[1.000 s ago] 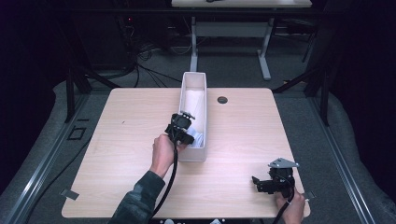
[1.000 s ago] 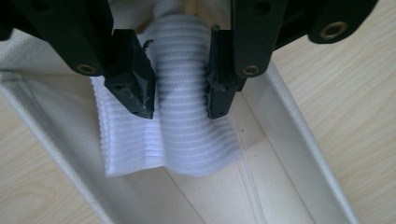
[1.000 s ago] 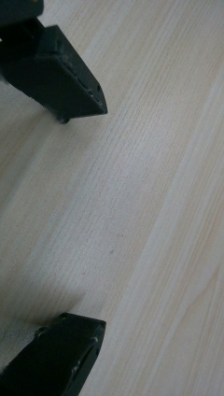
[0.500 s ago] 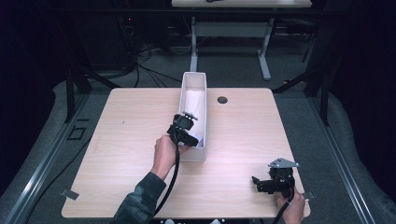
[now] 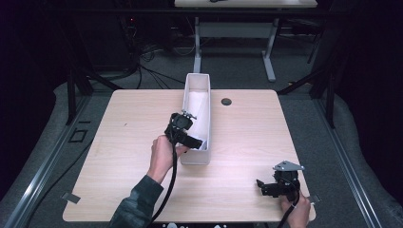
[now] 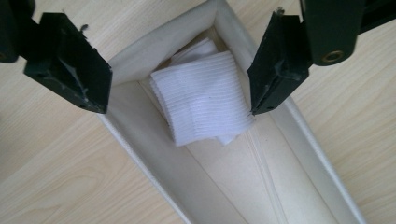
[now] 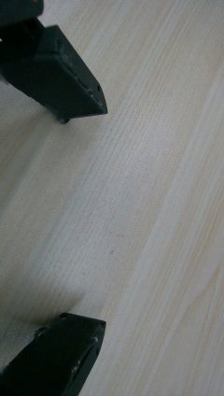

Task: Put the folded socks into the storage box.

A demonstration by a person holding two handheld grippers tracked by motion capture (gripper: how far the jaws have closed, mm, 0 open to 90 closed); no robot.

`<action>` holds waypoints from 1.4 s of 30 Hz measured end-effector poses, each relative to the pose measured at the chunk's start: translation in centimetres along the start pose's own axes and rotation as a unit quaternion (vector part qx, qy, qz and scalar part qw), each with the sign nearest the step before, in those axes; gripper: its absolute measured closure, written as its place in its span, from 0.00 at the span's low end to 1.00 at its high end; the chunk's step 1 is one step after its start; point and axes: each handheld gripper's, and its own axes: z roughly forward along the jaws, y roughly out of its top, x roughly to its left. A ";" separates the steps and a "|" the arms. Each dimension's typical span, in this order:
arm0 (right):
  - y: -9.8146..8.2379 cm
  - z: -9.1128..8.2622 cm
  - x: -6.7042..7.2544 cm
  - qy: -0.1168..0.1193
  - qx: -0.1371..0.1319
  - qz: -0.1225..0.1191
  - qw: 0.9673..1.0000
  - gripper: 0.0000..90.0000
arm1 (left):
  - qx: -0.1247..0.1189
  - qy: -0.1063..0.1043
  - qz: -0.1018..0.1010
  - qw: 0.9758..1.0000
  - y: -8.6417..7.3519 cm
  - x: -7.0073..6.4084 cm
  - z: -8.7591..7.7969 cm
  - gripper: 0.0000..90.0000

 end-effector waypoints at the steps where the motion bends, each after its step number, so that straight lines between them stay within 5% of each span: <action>1: 0.0 0.0 0.0 0.001 0.000 0.000 1.000 0.00 | -0.002 0.000 0.000 1.000 -0.1 0.1 -0.2 0.19; 20: 0.0 0.0 0.0 0.001 0.001 0.000 1.000 0.00 | -0.042 0.013 -0.002 0.999 -3.5 2.3 -4.5 0.01; 30: 0.0 0.0 0.0 0.000 0.000 0.000 1.000 0.00 | -0.070 0.019 -0.013 0.997 -6.9 3.8 -6.5 0.00; 42: 0.0 0.0 0.0 0.000 0.000 0.000 1.000 0.00 | -0.070 0.046 -0.037 0.996 -11.3 5.9 -7.2 0.00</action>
